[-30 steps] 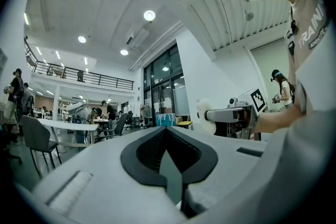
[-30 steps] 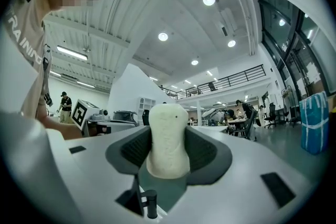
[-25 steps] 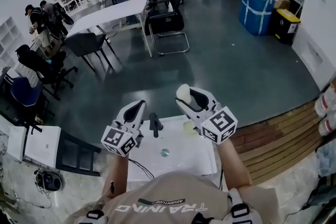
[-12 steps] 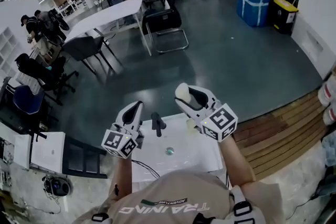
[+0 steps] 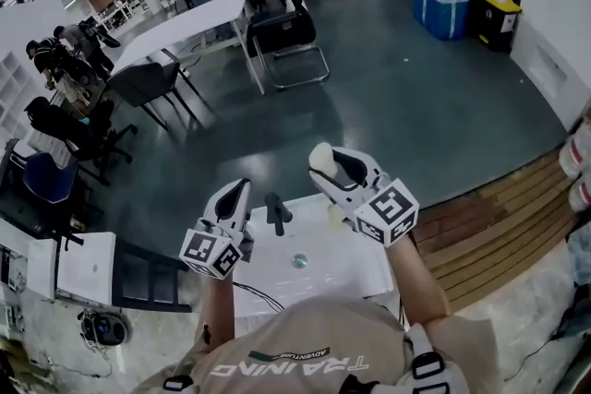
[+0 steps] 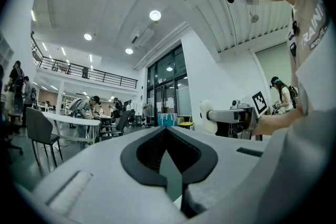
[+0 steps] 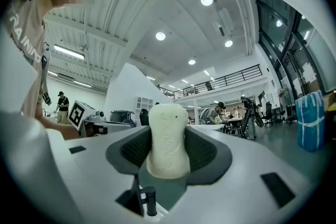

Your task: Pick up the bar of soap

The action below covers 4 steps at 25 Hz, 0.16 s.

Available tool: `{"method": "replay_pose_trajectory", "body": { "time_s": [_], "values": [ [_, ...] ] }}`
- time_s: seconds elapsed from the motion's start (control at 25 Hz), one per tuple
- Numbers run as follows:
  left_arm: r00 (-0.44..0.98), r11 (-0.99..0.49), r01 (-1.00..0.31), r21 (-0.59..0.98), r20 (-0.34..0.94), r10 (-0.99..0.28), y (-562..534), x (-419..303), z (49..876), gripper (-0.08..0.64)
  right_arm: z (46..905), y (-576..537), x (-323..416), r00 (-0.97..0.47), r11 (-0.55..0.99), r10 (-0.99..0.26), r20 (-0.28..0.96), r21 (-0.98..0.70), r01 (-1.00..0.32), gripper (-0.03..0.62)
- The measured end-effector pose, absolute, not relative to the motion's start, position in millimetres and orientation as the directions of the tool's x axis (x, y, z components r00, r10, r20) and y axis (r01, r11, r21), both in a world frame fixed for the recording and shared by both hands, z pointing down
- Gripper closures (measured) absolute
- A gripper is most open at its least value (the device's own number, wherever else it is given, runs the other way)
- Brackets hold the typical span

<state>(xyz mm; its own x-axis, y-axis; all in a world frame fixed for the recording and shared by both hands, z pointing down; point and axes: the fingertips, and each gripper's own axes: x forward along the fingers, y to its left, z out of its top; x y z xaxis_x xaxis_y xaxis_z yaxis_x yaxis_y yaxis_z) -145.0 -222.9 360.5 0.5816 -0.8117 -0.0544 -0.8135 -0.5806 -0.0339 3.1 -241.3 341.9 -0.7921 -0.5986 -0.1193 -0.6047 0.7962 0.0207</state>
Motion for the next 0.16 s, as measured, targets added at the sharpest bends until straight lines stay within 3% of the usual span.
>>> {"method": "replay_pose_trajectory", "body": {
  "time_s": [0.16],
  "values": [
    [0.582,-0.581,-0.813,-0.034,-0.059,-0.811,-221.3,-145.8,360.9,0.563,343.9,-242.1,5.4,-0.787,0.791,-0.606,-0.118,0.022,-0.612,0.4]
  ]
}}
